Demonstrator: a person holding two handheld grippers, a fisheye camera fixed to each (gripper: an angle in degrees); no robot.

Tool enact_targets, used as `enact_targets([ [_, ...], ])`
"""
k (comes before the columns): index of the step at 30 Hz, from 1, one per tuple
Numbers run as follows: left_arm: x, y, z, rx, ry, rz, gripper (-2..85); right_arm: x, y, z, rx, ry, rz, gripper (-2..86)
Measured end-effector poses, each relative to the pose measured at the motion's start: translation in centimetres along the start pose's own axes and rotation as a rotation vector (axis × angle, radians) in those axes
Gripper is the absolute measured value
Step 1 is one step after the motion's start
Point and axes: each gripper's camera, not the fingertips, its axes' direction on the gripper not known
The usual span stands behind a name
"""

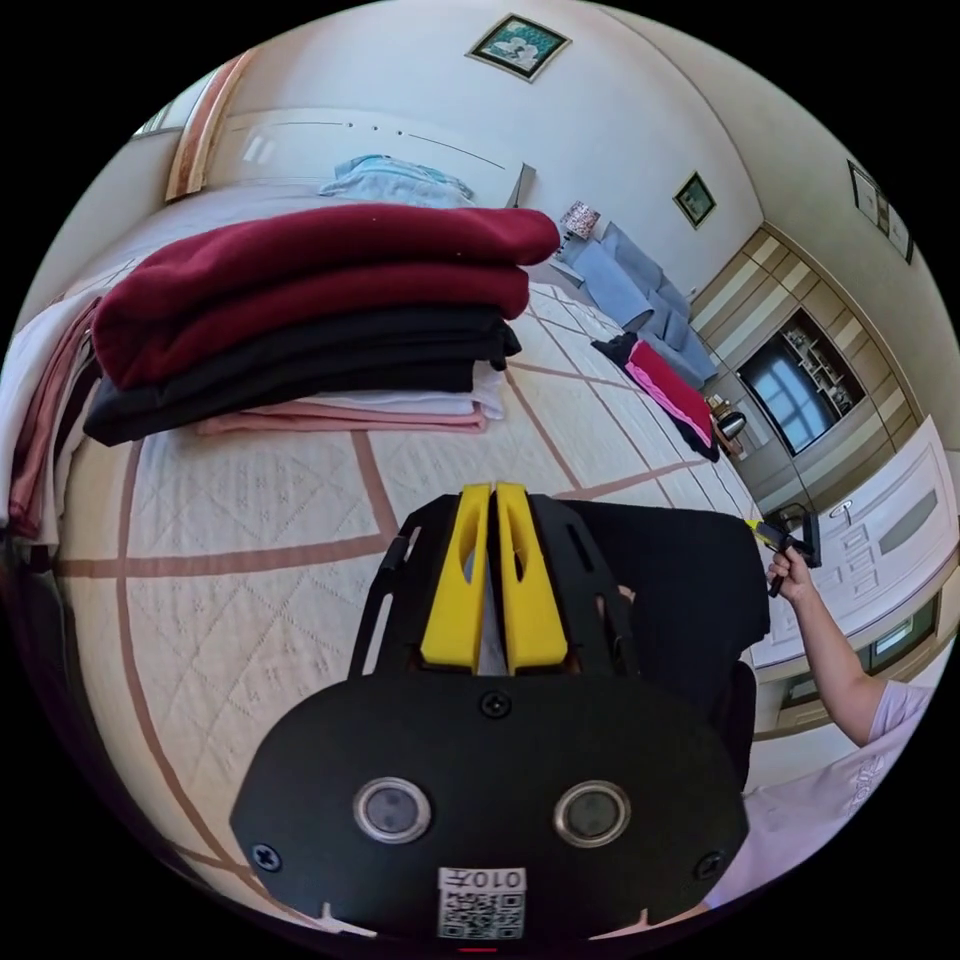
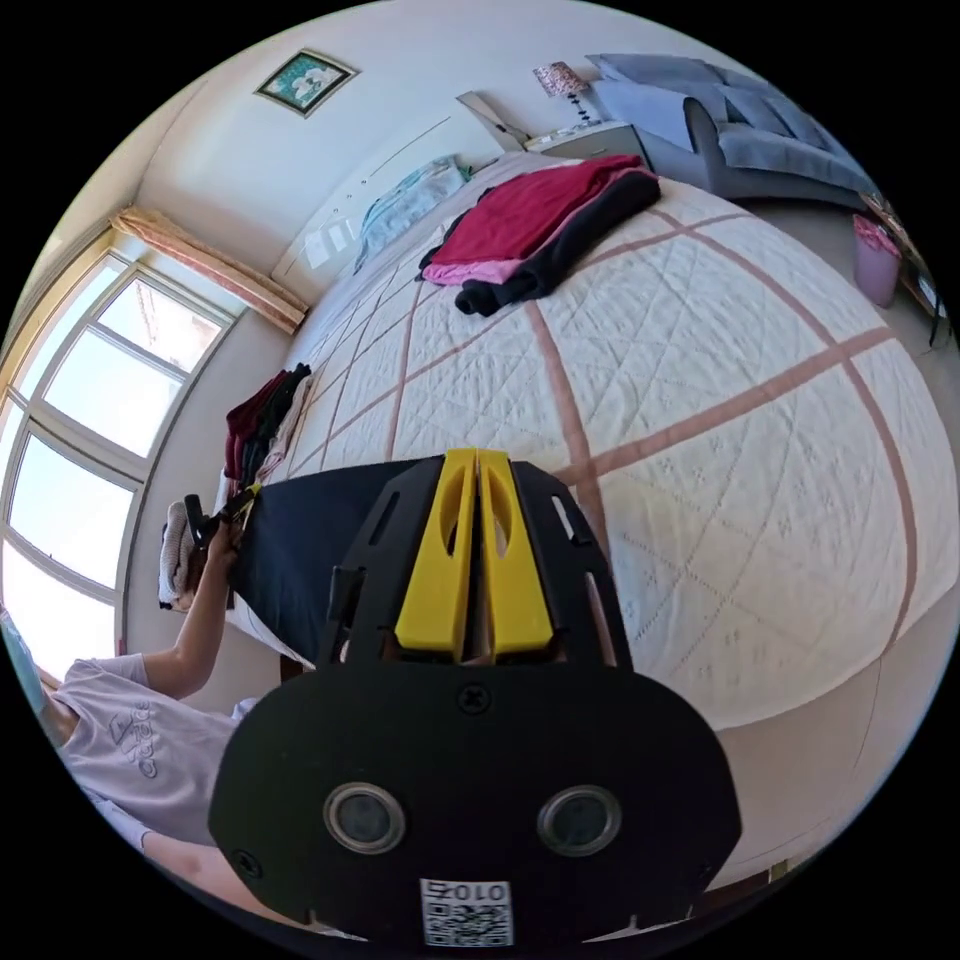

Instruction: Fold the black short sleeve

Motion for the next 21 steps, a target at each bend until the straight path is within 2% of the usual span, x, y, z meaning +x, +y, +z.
enact_targets([
  [4, 1.7, 1.2, -1.7, -0.016, -0.020, 0.051, 0.4, -1.2, 1.1, -2.9, 0.060, -0.018, -0.048, 1.6],
  [6, 3.2, 2.4, -3.6, -0.030, -0.104, 0.093, 0.4, -4.1, 3.2, -4.4, 0.067, 0.106, -0.159, 1.8],
  [12, 13.4, 10.3, -5.7, -0.143, -0.175, 0.473, -0.1, -11.0, 10.5, -1.7, 0.005, 0.319, -0.379, 3.8],
  [14, 16.7, 13.7, -4.2, -0.168, -0.285, 0.613, -0.2, -11.7, 11.8, 0.0, 0.002, 0.396, -0.390, 4.2],
  [17, 16.7, 16.1, -0.7, -0.302, -0.307, 0.629, -0.3, -10.6, 11.8, 2.7, -0.108, 0.440, -0.330, 4.9],
  [19, 15.5, 16.8, -0.4, -0.254, -0.235, 0.560, -0.3, -9.5, 11.4, 2.8, -0.133, 0.354, -0.270, 5.5],
  [21, 14.0, 17.0, -0.7, -0.239, -0.130, 0.474, -0.3, -9.3, 11.7, 0.8, -0.068, 0.303, -0.204, 7.6],
])
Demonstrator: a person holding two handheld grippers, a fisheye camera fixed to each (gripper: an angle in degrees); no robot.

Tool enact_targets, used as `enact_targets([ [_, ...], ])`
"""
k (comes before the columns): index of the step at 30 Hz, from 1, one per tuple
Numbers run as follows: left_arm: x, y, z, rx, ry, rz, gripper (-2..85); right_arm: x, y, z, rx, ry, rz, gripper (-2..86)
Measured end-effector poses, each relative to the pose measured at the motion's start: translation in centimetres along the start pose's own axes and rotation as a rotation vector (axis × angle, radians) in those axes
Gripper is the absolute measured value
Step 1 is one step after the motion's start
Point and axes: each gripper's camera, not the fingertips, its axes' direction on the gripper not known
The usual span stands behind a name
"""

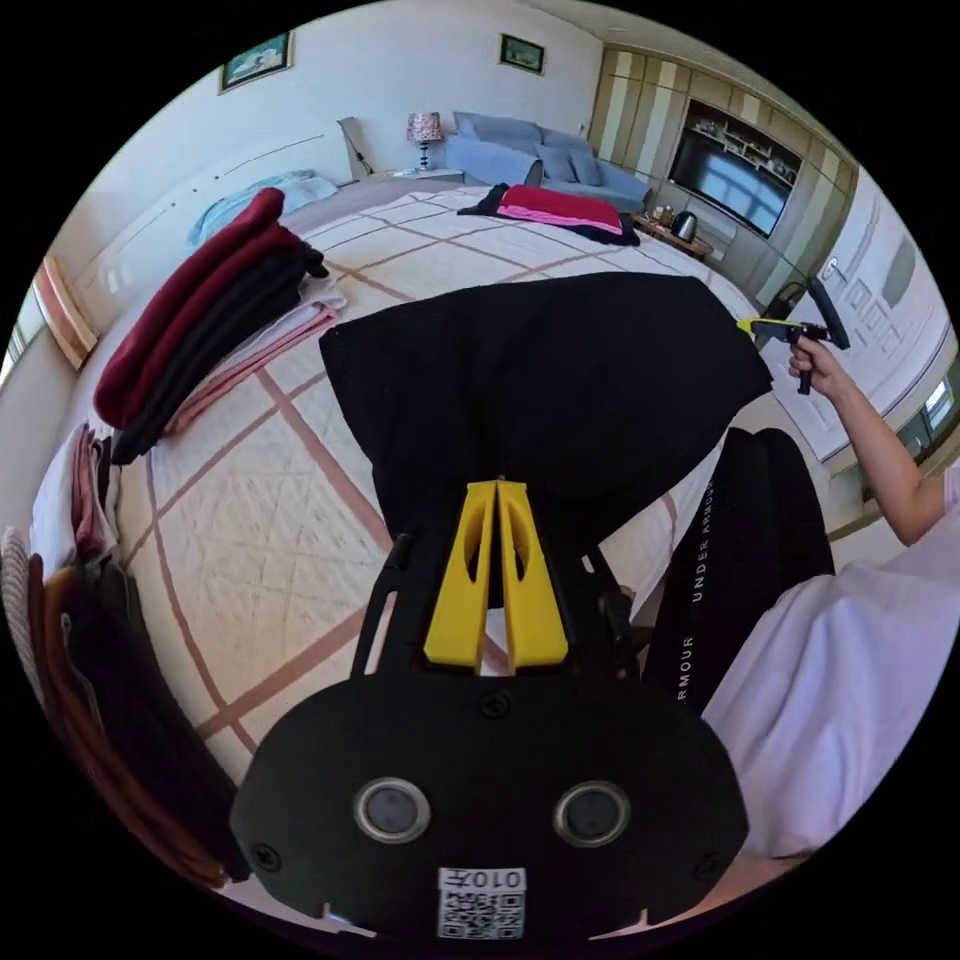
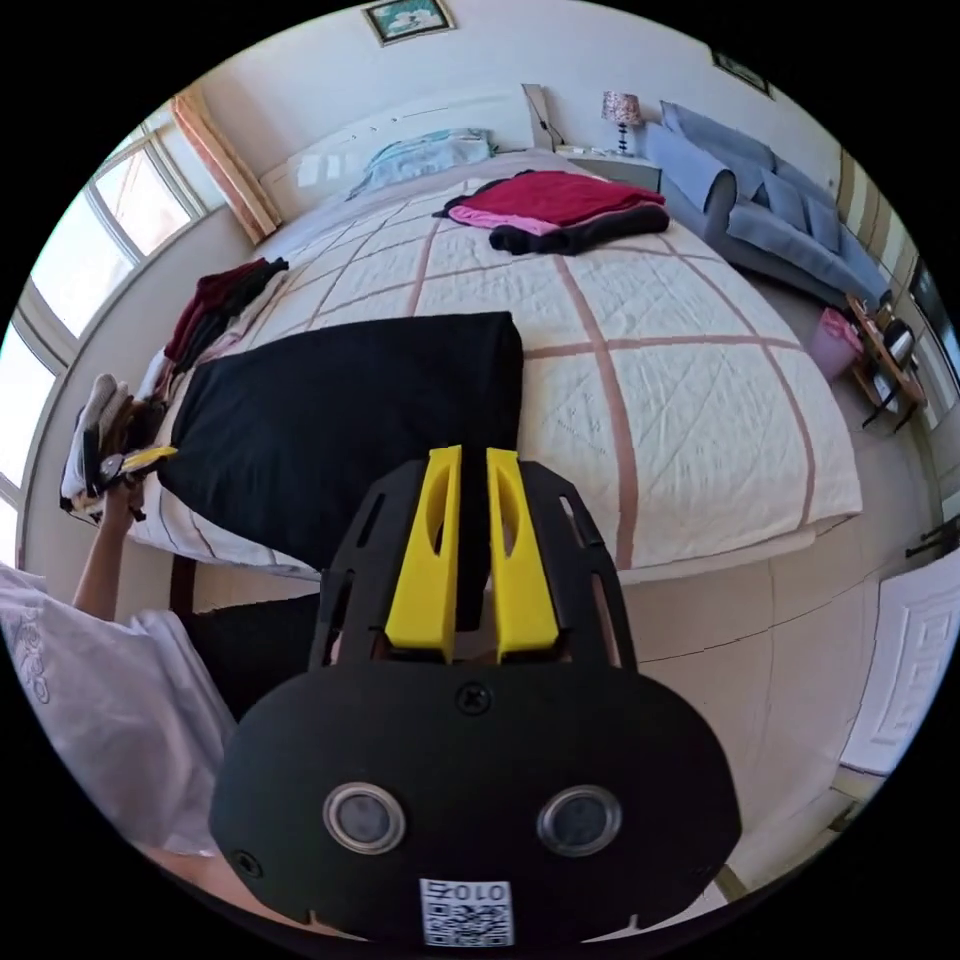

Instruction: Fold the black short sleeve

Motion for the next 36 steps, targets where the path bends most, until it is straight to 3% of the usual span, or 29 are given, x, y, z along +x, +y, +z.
enact_targets([
  [1, -0.3, 0.5, -0.5, 0.020, 0.038, -0.036, -0.2, 0.0, 0.4, -0.6, 0.027, -0.003, 0.007, 8.5],
  [3, 1.0, 1.2, -2.2, 0.071, -0.083, -0.033, -0.2, 0.3, 2.6, -2.2, 0.081, -0.019, 0.078, 12.9],
  [6, 5.6, 1.2, -4.3, 0.110, -0.226, 0.123, -0.2, 1.4, 6.1, -1.2, 0.070, -0.192, 0.174, 14.8],
  [15, 16.7, -2.8, -2.2, 0.225, 0.011, 0.389, -0.1, 1.3, 9.8, 5.5, 0.123, -0.486, 0.437, 15.2],
  [19, 17.7, -2.7, -1.2, 0.229, 0.172, 0.378, 0.0, -0.2, 9.6, 7.4, 0.130, -0.588, 0.463, 9.2],
  [26, 20.0, -1.7, 0.2, 0.196, 0.149, 0.447, 1.2, -6.0, 8.7, 4.9, 0.161, -0.490, 0.445, 3.4],
  [30, 20.0, -0.7, -0.6, 0.251, 0.098, 0.431, 1.0, -12.3, 5.5, 1.9, 0.124, -0.297, 0.380, 3.4],
  [36, 13.3, 3.5, -2.6, 0.308, 0.104, 0.155, 1.0, -28.3, -4.0, -0.7, 0.163, -0.134, 0.060, 4.6],
])
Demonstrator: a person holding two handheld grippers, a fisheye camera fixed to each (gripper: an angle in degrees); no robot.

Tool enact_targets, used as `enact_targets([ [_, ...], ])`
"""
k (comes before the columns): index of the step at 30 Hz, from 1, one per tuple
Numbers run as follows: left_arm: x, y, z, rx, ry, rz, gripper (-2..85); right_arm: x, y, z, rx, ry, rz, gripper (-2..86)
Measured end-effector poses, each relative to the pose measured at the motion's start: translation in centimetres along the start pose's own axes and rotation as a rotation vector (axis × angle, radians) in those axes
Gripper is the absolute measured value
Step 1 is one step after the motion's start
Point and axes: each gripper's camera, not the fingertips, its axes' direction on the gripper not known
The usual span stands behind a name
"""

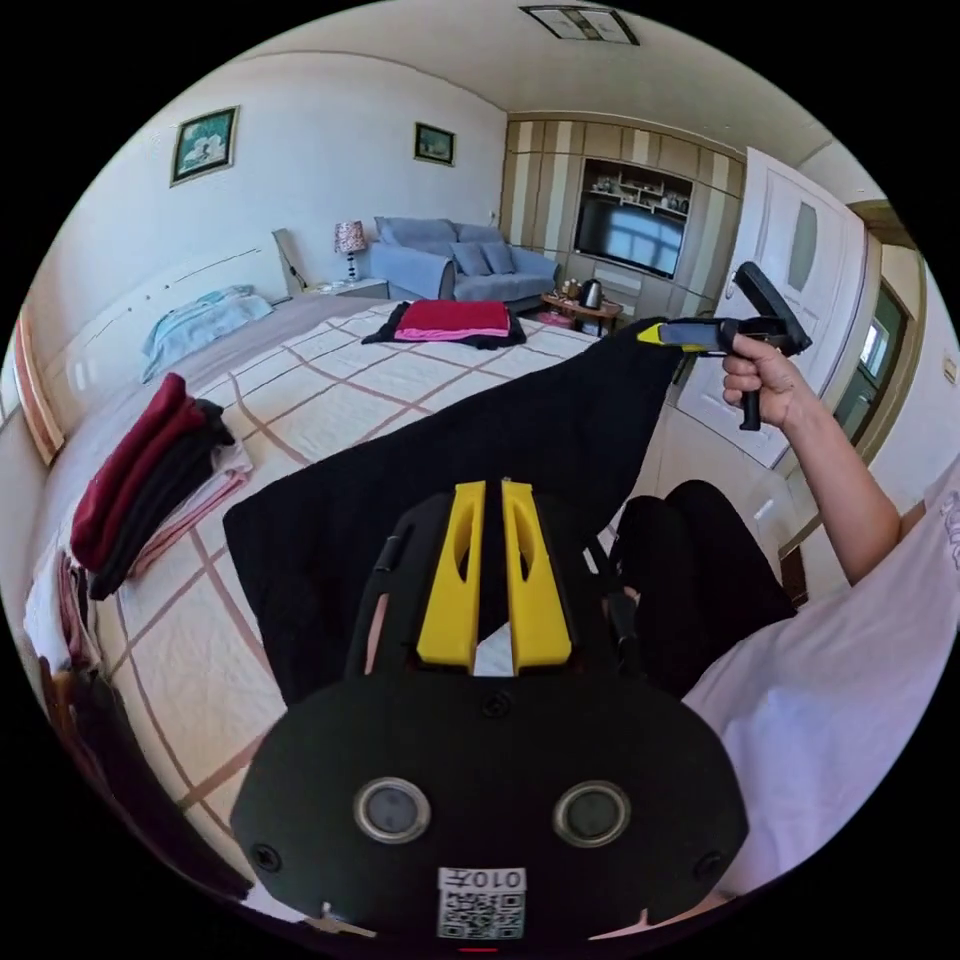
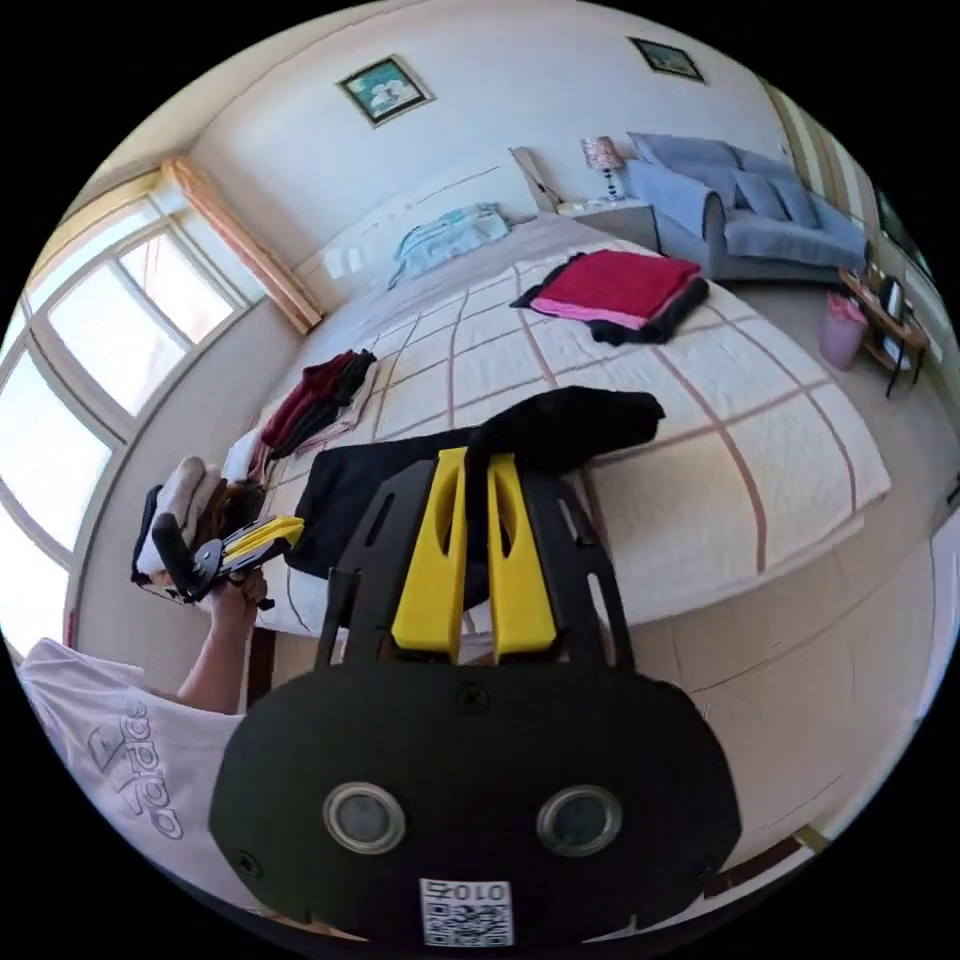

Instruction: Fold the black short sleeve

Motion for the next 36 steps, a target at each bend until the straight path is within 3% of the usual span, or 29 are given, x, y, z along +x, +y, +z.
enact_targets([
  [6, -4.0, 6.3, -6.2, 0.048, -0.144, -0.165, 1.2, -23.6, -3.8, 12.6, -0.188, 0.151, -0.519, 4.8],
  [9, -5.1, 9.3, -8.1, 0.060, -0.189, -0.233, 1.4, -30.7, -2.2, 20.4, -0.304, 0.119, -0.653, 4.6],
  [13, -6.5, 12.4, -9.2, 0.038, -0.168, -0.300, 1.5, -33.1, -0.6, 26.9, -0.435, 0.125, -0.652, 4.7],
  [23, -8.1, 12.6, -9.9, 0.104, -0.098, -0.317, 1.9, -36.8, -1.5, 19.5, -0.228, 0.017, -0.626, 5.0],
  [28, -9.0, 13.0, -10.2, 0.087, -0.096, -0.355, 2.4, -39.5, 0.1, 26.5, -0.431, 0.012, -0.682, 5.6],
  [33, -9.5, 13.7, -11.5, 0.064, -0.106, -0.369, 3.5, -39.9, 1.3, 27.9, -0.488, -0.130, -0.741, 8.6],
  [36, -10.0, 13.6, -12.6, 0.127, -0.035, -0.365, 4.3, -38.4, 1.9, 24.2, -0.432, -0.254, -0.813, 4.3],
])
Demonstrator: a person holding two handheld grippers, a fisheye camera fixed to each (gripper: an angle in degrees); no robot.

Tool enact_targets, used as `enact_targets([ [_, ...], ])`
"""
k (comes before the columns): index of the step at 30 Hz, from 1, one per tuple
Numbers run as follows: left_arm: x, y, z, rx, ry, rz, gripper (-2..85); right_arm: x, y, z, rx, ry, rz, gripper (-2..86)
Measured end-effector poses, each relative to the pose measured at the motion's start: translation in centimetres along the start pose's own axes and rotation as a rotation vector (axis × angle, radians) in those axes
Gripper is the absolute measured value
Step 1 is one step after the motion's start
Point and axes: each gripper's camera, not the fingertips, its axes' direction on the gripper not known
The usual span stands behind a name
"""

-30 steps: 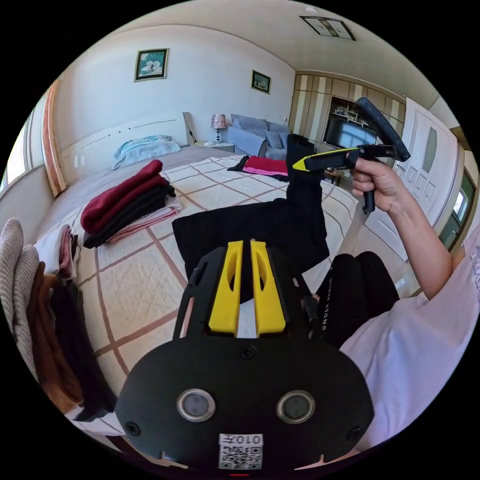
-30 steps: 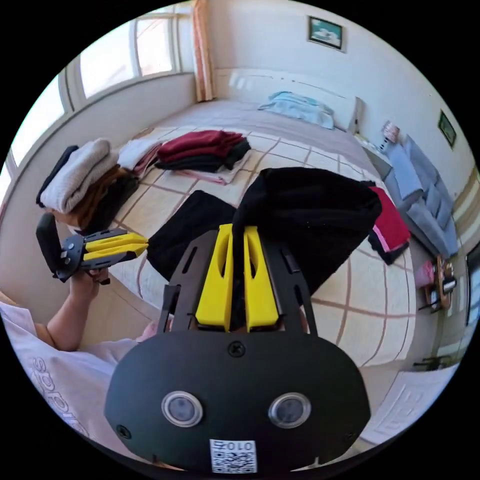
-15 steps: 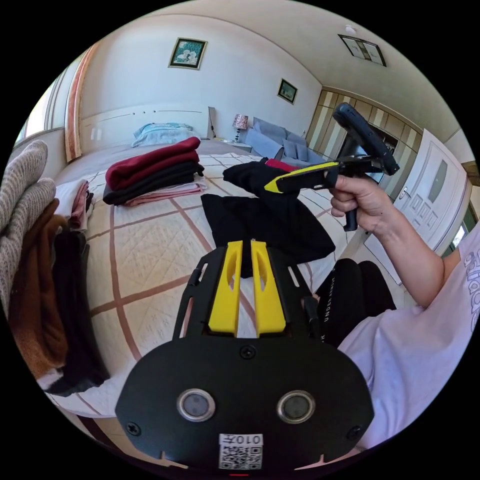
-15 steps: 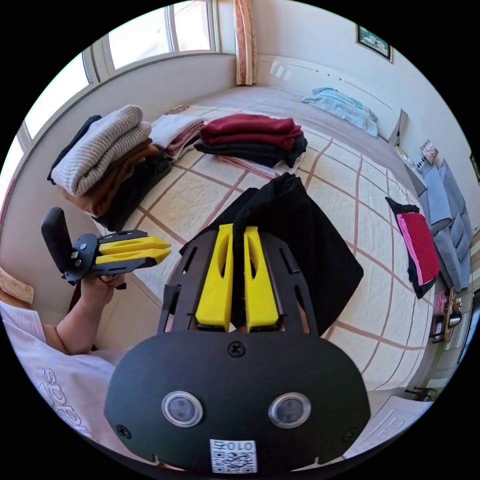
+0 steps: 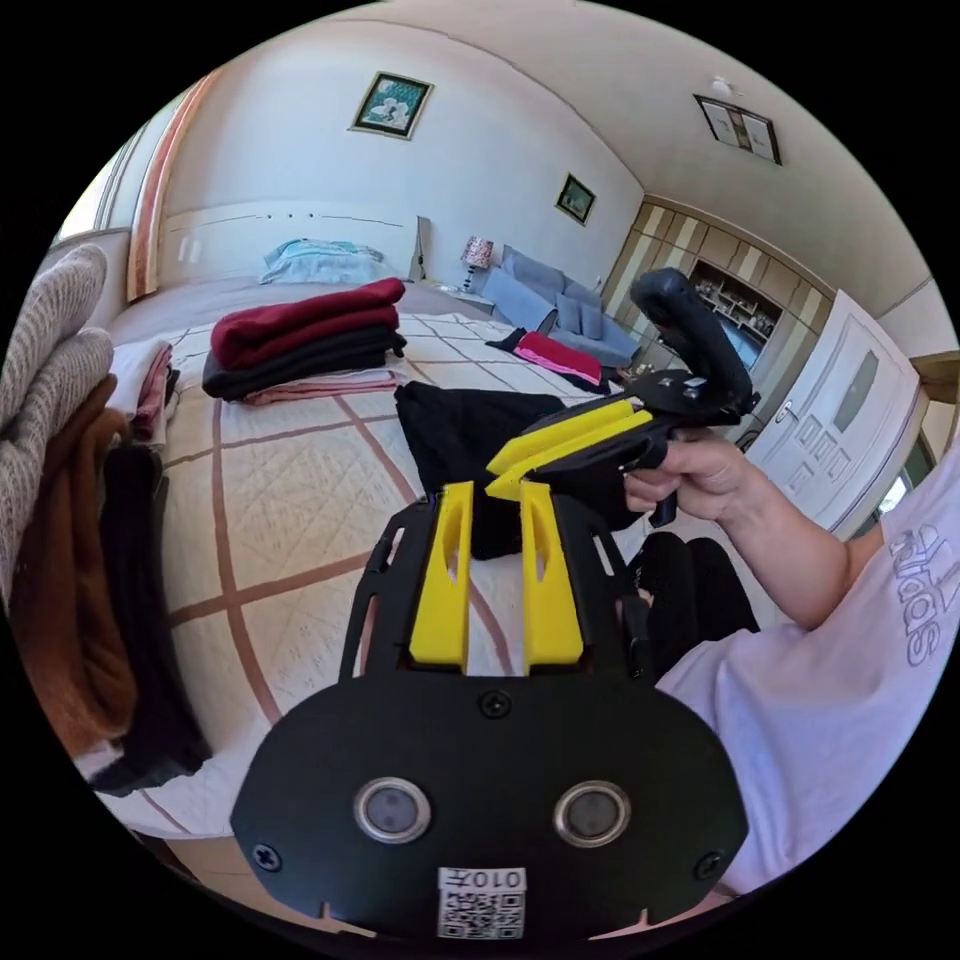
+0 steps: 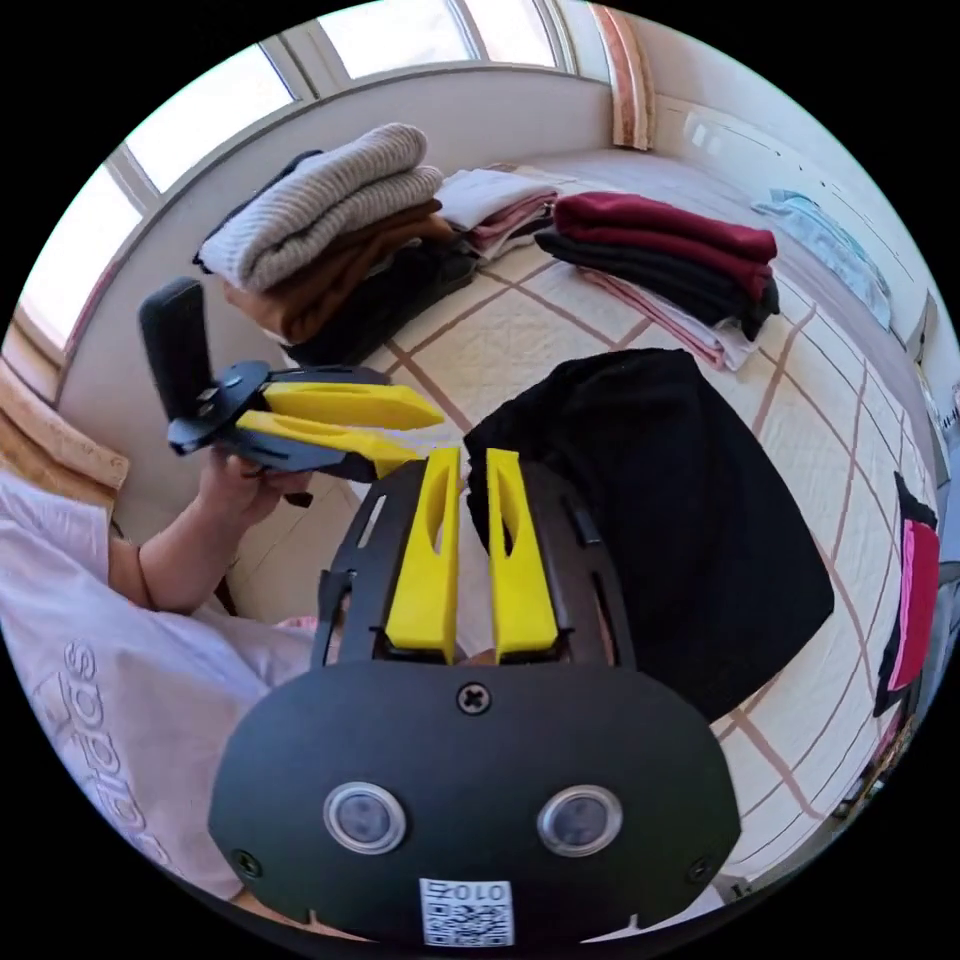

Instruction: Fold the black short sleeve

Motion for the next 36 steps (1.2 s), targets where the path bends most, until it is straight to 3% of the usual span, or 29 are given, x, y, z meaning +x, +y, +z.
enact_targets([
  [1, 0.1, -0.5, -0.3, 0.011, 0.053, 0.011, 4.5, 0.3, 0.6, -0.5, 0.007, -0.017, 0.017, 3.6],
  [5, 0.7, -2.8, -2.0, 0.050, -0.019, 0.053, 6.4, 2.2, 6.2, -3.3, 0.100, -0.056, 0.048, 3.3],
  [9, 0.3, -5.2, 0.4, -0.085, -0.102, 0.110, 8.6, 4.3, 14.3, -5.9, 0.316, 0.163, 0.213, 3.9],
  [13, 0.9, -6.8, 3.0, -0.174, 0.009, 0.159, 8.4, 6.0, 19.0, -5.7, 0.268, 0.216, 0.371, 5.8],
  [17, 3.5, -7.8, 5.6, -0.270, -0.152, 0.283, 6.0, 5.6, 21.4, -5.2, 0.310, 0.221, 0.383, 7.4],
  [20, 2.7, -8.6, 6.4, -0.306, -0.131, 0.248, 3.9, 4.9, 20.9, -4.5, 0.313, 0.216, 0.302, 9.6],
  [25, 0.0, -9.4, 4.7, -0.287, 0.000, 0.171, 1.1, 4.4, 20.1, -0.7, 0.142, 0.290, 0.238, 11.2],
  [29, -3.6, -10.0, -0.6, -0.077, 0.215, 0.027, 0.7, 4.3, 20.8, -0.1, 0.140, 0.396, 0.272, 10.4],
  [32, -5.2, -9.7, -0.2, -0.194, 0.119, 0.019, 1.8, 4.8, 21.0, 0.3, 0.125, 0.389, 0.259, 10.3],
  [36, -4.2, -9.7, -0.4, -0.169, 0.110, 0.093, 5.4, 4.6, 21.6, -0.8, 0.148, 0.427, 0.257, 10.7],
])
